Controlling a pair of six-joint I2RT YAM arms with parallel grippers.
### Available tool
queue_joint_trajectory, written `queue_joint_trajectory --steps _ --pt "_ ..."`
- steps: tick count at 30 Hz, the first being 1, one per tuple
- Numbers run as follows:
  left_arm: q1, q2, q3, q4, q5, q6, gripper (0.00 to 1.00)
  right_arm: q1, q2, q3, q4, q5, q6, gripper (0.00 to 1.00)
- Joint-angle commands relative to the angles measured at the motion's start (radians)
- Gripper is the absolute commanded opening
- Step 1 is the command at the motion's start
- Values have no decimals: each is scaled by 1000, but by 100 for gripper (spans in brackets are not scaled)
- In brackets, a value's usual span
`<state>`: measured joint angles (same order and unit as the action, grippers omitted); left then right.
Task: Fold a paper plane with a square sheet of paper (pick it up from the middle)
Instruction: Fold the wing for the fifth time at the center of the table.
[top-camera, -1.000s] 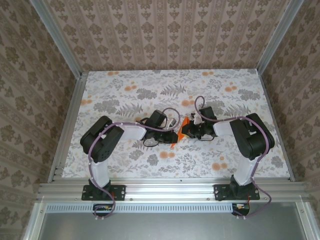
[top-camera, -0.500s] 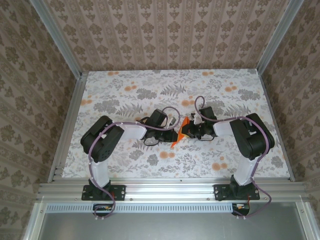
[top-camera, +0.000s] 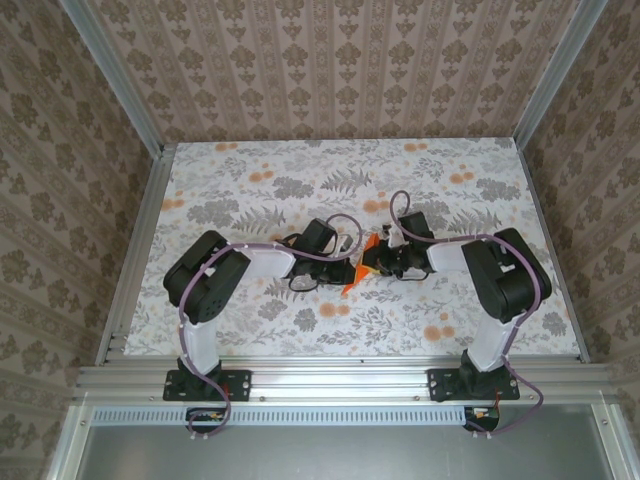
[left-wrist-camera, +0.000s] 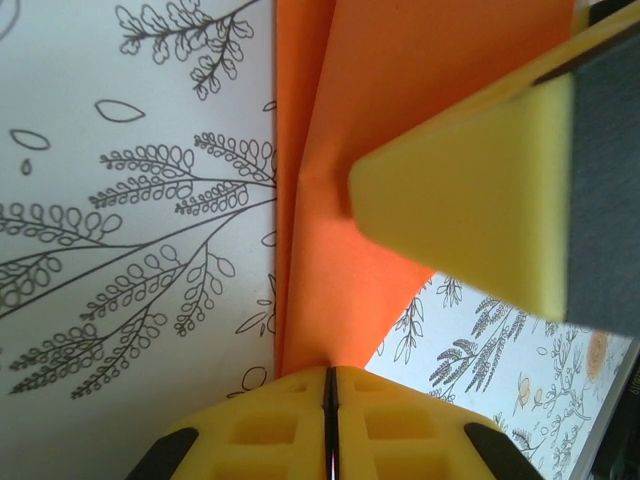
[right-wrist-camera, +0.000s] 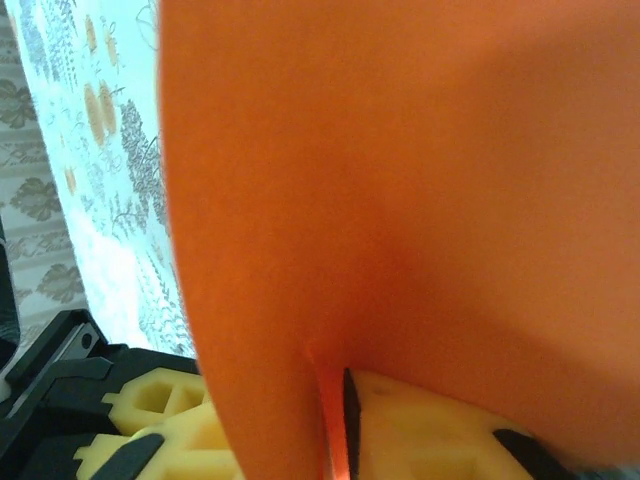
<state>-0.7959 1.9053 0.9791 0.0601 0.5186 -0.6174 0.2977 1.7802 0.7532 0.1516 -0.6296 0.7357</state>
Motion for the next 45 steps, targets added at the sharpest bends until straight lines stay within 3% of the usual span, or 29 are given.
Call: queue_joint_trajectory --steps 1,5,10,17,24,31,39,45 --pt "-9 35 2 -112 -67 34 9 -20 -84 16 -210 183 -17 23" --pt "-16 41 3 -120 -75 37 8 -20 -206 43 -338 266 -38 23" --pt "-27 49 16 -141 -89 46 7 18 -268 62 -393 288 -55 15" --pt "-39 57 29 -157 -102 51 4 89 -169 98 -339 275 -21 6" --pt "-39 56 29 -158 -100 52 3 92 -53 103 -241 214 2 5" --pt "-33 12 28 -124 -62 24 4 73 -30 50 -231 240 5 6" --pt "-24 -60 -4 57 8 -110 12 65 -9 20 -231 243 0 6" --pt "-24 -20 -32 36 -9 -101 11 64 8 30 -232 243 -1 6"
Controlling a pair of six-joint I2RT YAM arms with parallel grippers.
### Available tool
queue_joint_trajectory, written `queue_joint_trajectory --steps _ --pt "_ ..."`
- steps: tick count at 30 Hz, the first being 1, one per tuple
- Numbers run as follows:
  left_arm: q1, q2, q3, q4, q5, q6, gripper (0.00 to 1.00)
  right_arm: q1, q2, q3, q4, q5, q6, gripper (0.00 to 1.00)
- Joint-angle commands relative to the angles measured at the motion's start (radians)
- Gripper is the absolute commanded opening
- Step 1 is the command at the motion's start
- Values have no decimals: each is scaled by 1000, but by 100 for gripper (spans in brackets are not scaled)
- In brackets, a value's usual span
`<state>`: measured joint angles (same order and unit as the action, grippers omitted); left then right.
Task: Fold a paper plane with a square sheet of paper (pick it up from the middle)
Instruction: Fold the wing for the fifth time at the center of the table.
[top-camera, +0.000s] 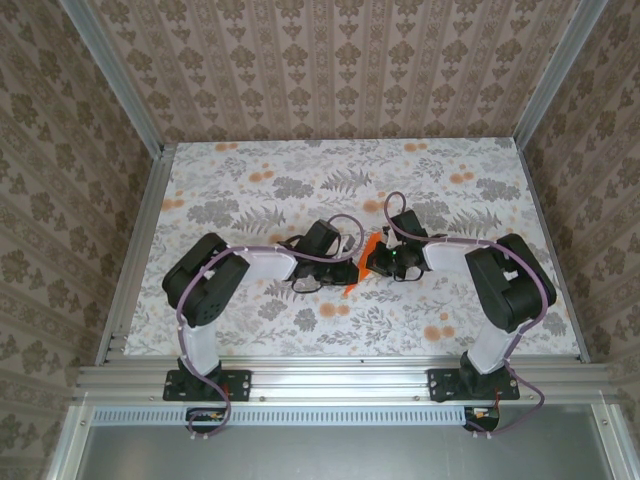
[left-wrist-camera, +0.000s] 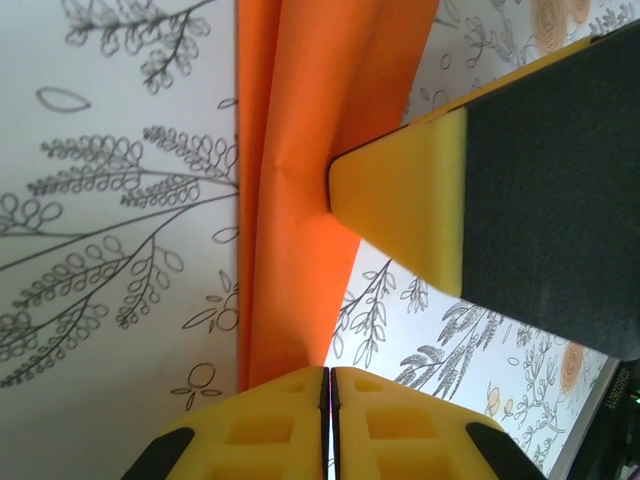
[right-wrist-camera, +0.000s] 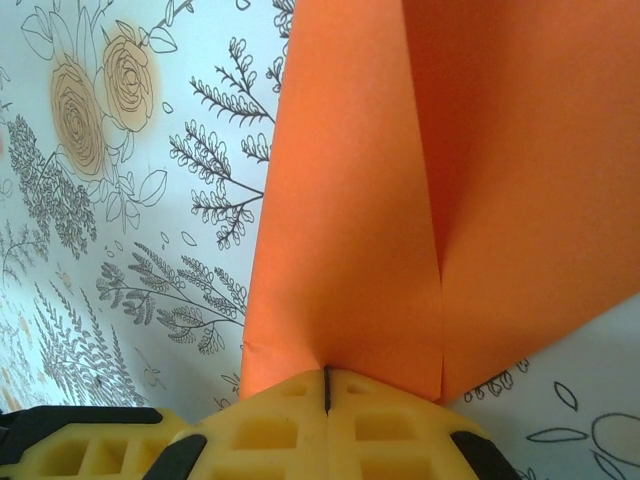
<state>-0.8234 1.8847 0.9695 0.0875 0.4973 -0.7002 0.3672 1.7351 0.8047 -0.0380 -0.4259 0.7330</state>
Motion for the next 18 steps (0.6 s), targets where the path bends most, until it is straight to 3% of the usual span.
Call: queue_joint_trajectory --steps 1,18 --pt "3 9 -22 -5 10 -13 12 -5 56 -21 -46 39 2 6" --pt "2 -38 -122 -179 23 77 11 -5 134 -11 -127 131 47 6"
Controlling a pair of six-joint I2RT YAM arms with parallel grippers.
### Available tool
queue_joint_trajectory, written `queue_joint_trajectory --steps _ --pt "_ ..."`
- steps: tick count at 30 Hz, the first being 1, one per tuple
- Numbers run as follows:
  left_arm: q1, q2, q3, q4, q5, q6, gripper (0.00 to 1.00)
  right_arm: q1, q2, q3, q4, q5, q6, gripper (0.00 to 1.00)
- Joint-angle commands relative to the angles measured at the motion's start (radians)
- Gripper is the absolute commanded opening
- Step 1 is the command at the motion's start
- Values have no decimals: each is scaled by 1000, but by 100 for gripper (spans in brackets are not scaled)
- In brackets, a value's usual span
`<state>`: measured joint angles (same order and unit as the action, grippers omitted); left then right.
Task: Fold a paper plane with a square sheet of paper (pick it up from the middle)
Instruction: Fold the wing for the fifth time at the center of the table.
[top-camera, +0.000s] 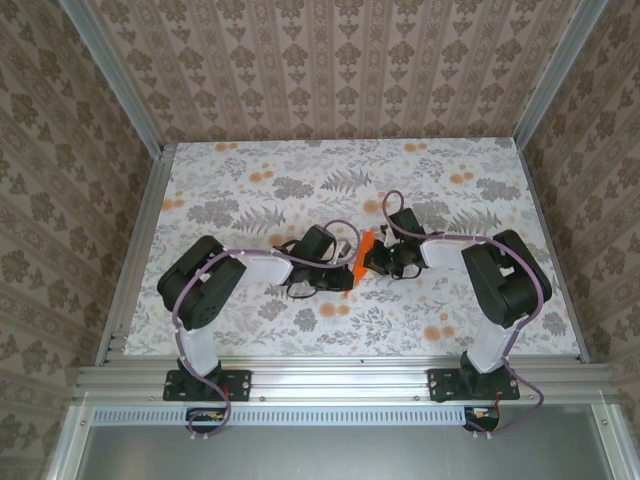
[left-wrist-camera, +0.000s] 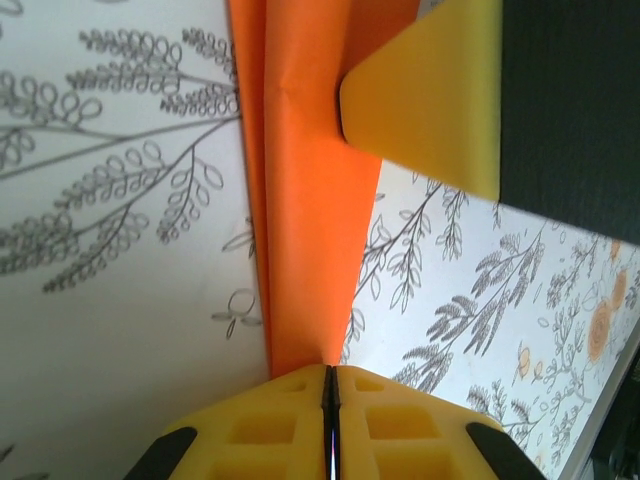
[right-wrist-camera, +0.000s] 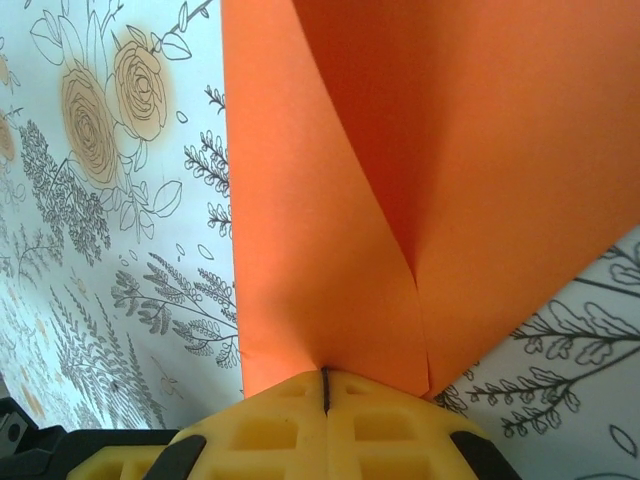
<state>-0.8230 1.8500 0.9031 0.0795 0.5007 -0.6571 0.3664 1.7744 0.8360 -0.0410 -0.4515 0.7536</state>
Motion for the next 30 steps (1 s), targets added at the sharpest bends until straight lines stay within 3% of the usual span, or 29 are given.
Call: queue_joint_trajectory --steps 1,18,25,30 --pt "1 -8 -65 -172 22 34 11 -4 97 -45 -124 162 30 6" --pt "-19 -146 -90 -297 39 132 11 -4 102 -58 -125 183 49 6" --pt "29 -193 -59 -87 37 -13 11 -4 88 -61 -122 174 42 6" --pt "28 -127 -14 33 -26 -101 11 -6 81 -69 -106 165 43 6"
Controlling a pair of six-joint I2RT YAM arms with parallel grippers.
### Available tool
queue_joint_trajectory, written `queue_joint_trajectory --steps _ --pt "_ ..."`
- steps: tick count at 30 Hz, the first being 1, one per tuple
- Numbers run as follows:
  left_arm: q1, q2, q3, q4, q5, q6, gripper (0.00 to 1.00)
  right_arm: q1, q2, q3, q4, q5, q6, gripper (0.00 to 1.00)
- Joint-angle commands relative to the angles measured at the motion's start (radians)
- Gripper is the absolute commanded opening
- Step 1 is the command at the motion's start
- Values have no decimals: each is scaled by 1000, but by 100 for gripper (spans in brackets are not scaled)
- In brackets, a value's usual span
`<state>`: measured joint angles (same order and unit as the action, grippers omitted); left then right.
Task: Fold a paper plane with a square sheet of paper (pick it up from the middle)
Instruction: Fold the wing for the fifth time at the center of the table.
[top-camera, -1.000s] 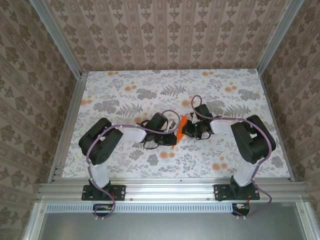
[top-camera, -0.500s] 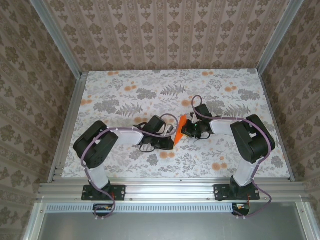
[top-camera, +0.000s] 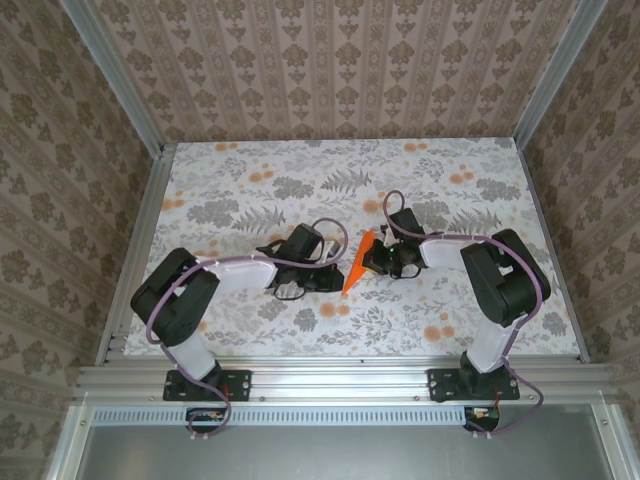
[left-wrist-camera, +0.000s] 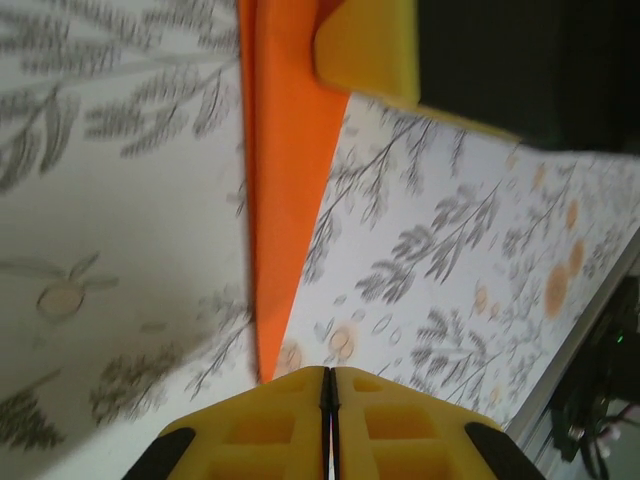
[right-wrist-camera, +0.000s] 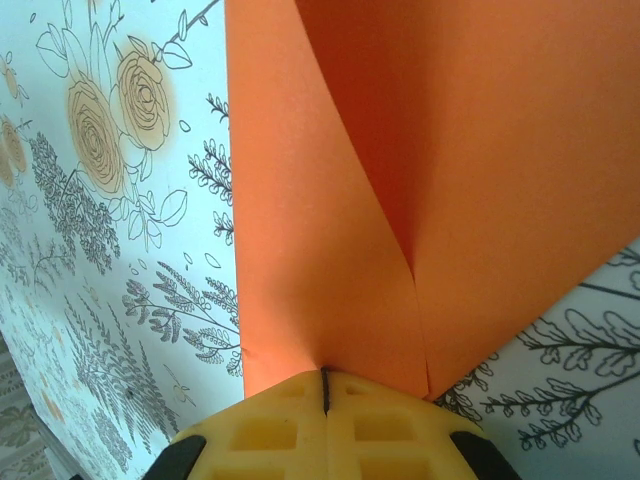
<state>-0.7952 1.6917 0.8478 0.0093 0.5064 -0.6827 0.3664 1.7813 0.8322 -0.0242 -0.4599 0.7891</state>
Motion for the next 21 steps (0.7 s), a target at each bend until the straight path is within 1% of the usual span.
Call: queue_joint_trajectory --steps 1,5,8,14,18,21 --pt "0 59 53 122 -26 -87 10 -5 73 -66 -122 172 7 6" --pt "-11 142 100 127 -21 -90 9 -7 67 -74 -104 156 7 6" --pt "-14 174 114 123 -28 -94 8 -9 65 -79 -95 146 9 6" --pt "-18 201 109 41 -90 -71 6 -15 37 -85 -70 124 10 6" --pt "-22 207 92 11 -111 -62 6 -27 -18 -86 4 50 10 8" --pt "-23 210 90 -15 -121 -54 5 -37 -89 -54 16 7 3 11"
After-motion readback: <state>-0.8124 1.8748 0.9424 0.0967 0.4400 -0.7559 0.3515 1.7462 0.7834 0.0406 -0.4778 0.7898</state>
